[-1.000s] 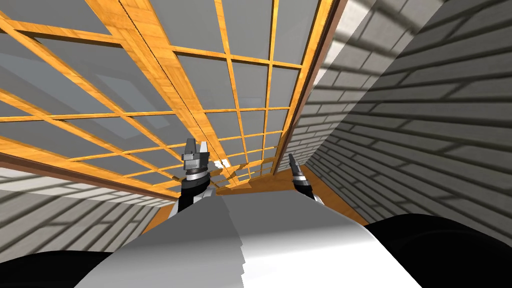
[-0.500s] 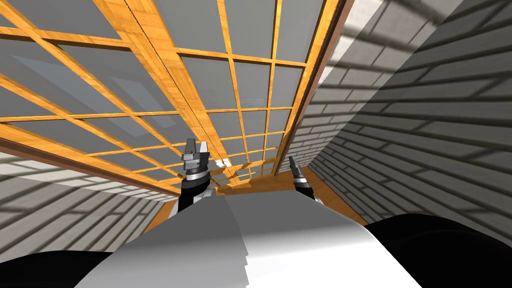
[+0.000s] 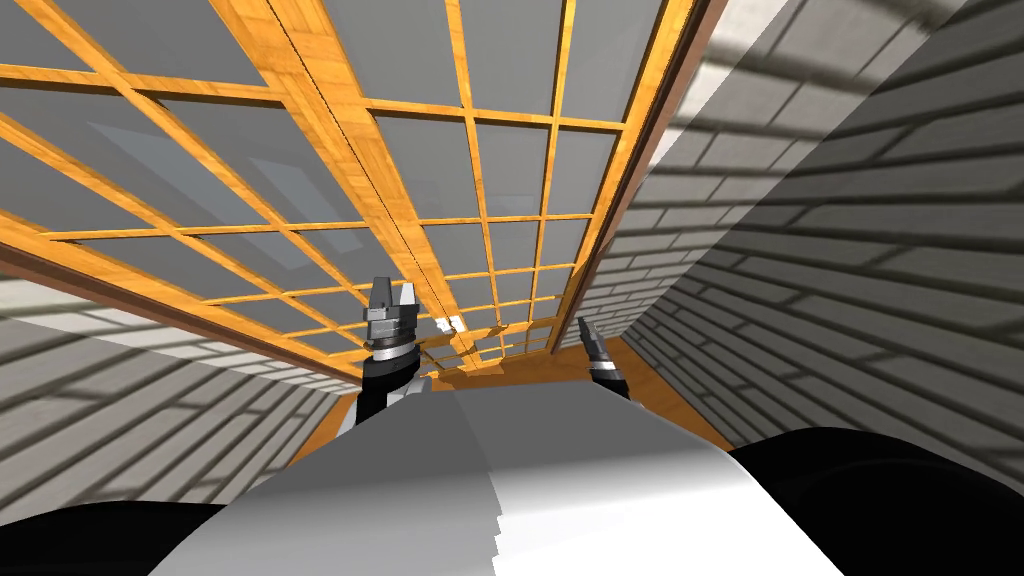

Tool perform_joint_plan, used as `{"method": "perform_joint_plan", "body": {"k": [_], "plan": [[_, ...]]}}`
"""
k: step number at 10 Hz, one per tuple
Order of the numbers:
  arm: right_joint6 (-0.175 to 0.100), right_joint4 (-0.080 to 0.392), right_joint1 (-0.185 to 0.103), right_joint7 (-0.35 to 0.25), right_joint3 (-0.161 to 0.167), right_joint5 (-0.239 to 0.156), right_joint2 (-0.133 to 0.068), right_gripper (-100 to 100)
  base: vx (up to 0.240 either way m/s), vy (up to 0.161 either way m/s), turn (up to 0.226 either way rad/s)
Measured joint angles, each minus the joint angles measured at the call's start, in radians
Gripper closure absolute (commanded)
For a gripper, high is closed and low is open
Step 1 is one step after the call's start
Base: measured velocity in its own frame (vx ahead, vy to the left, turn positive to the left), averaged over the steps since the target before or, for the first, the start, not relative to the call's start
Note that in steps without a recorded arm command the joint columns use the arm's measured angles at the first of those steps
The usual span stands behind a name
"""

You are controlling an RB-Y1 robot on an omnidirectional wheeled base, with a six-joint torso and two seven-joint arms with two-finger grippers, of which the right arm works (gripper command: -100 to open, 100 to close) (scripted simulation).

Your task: Push the door open

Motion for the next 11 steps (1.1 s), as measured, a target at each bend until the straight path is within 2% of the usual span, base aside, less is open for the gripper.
{"method": "perform_joint_plan", "body": {"k": [5,9,11], "plan": [[-0.027,0.074,0.002,0.090,-0.013,-0.009,-0.002,-100,0.004,0.026,0.080],[-0.041,0.112,0.017,0.162,-0.020,-0.015,0.001,-100,0.003,0.046,0.092],[-0.053,0.149,0.012,0.198,-0.027,-0.019,0.000,-100,0.004,0.059,0.071]]}}
